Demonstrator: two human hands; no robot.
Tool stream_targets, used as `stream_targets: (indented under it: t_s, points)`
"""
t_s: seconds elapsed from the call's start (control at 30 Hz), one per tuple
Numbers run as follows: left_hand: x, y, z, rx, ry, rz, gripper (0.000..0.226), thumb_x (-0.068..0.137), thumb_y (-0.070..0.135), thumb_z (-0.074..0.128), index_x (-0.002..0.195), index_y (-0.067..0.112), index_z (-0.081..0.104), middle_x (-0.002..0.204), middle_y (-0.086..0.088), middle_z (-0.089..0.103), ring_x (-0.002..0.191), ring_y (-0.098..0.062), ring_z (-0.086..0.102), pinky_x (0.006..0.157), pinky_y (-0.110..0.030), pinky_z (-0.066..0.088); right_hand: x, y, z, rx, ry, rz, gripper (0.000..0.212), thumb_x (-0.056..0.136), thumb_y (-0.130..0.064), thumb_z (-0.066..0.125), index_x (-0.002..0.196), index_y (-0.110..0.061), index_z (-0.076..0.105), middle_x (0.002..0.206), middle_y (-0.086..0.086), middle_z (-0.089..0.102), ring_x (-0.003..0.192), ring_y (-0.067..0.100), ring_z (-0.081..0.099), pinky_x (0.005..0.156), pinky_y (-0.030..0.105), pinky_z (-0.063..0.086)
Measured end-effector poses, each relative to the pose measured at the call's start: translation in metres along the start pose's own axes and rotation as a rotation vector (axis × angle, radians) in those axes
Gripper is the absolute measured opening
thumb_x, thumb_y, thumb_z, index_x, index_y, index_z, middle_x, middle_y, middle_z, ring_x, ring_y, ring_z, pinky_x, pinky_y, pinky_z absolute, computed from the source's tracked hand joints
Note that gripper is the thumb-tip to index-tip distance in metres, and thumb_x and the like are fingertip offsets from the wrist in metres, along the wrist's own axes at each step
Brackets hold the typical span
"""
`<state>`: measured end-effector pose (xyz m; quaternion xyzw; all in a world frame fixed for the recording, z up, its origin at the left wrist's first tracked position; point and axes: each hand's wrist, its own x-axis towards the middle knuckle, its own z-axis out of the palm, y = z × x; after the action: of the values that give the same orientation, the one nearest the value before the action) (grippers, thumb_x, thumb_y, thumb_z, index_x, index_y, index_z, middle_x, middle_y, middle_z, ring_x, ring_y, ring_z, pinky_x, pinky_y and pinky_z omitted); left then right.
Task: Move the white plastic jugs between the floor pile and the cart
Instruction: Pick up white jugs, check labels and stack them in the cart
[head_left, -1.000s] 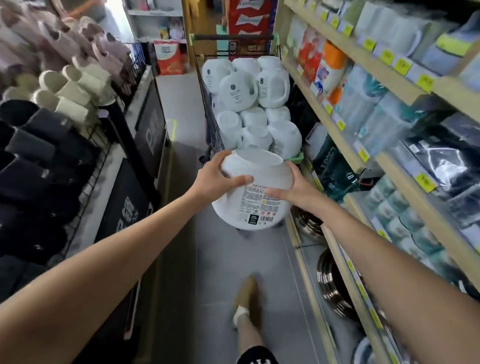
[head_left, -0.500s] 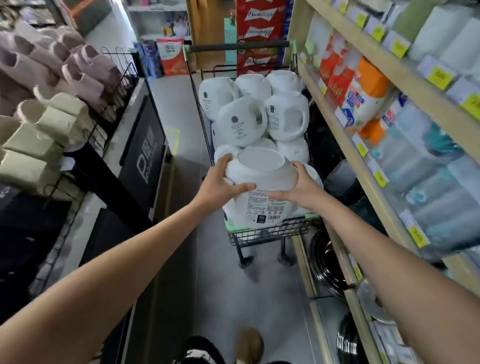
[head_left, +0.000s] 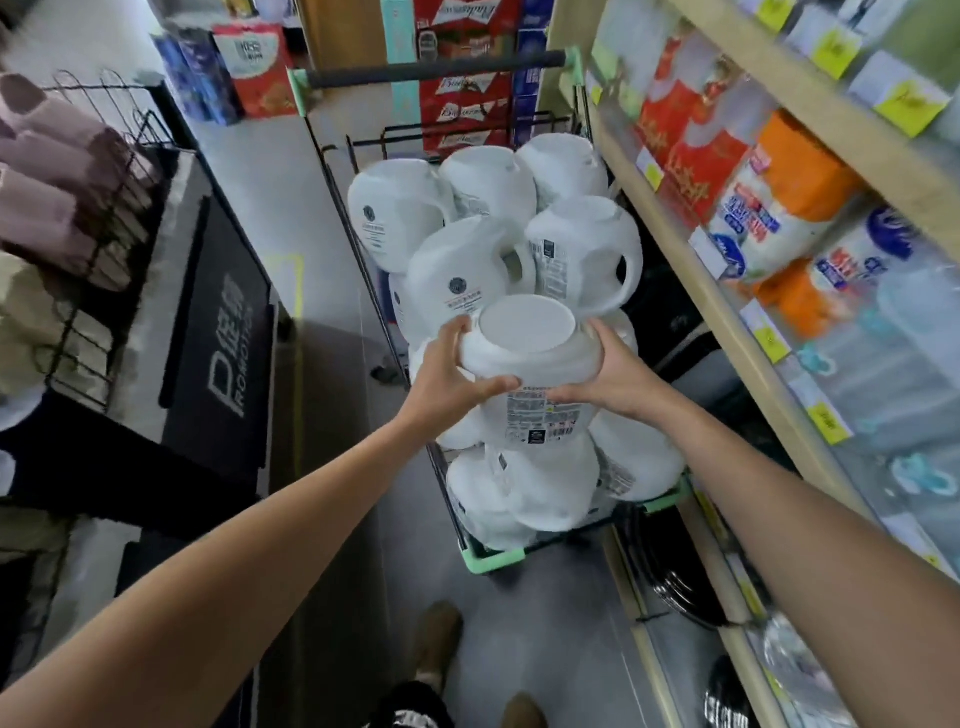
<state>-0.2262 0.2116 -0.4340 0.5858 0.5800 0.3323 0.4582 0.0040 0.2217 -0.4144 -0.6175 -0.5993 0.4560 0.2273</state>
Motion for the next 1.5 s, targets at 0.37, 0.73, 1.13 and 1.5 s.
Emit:
stream_targets:
  t_s: [0.37,0.73,1.13,1.5]
  points:
    - [0.049,-0.026,-0.004,-0.012,-0.036,-0.079,0.095,0.071,0.043,0.081,0.147,0.018,0.028,0.140,0.001,0.036,0.126,-0.010,0.037,0.101,-0.022,0.031,0.051,0.008,0.012,0.053,0.011,0.056,0.093,0.064,-0.015,0.089,0.139,-0.025,0.036,0.122,-0.013,0.053,0.113,0.004,0.052,0.082,0.008,0.047]
    - [0.066,-0.011,-0.002,0.191,-0.184,-0.131,0.083,0.083,0.037,0.072,0.148,0.016,0.024,0.148,-0.012,0.026,0.137,-0.027,0.031,0.111,-0.035,0.026,0.050,0.019,0.008,0.157,0.057,0.129,0.077,0.083,-0.016,0.075,0.145,-0.028,0.032,0.138,-0.005,0.050,0.126,0.012,0.049,0.078,0.011,0.046]
    - [0.056,0.040,0.020,0.371,-0.152,0.198,0.082,0.085,0.029,0.068,0.148,0.006,0.023,0.152,-0.016,0.022,0.140,-0.031,0.020,0.115,-0.039,0.020,0.001,0.001,-0.003,0.113,0.236,0.247,0.083,0.084,-0.038,0.072,0.151,-0.029,0.025,0.142,0.002,0.043,0.130,0.019,0.046,0.103,0.035,0.041]
    - [-0.022,0.162,0.144,0.291,-0.715,0.405,0.073,0.091,0.030,0.063,0.150,0.015,0.023,0.155,-0.007,0.020,0.142,-0.024,0.026,0.112,-0.046,0.033,-0.222,0.025,-0.057,0.429,0.701,0.375,0.045,0.092,-0.030,0.064,0.134,-0.026,0.047,0.109,-0.010,0.063,0.112,0.015,0.057,0.096,0.036,0.046]
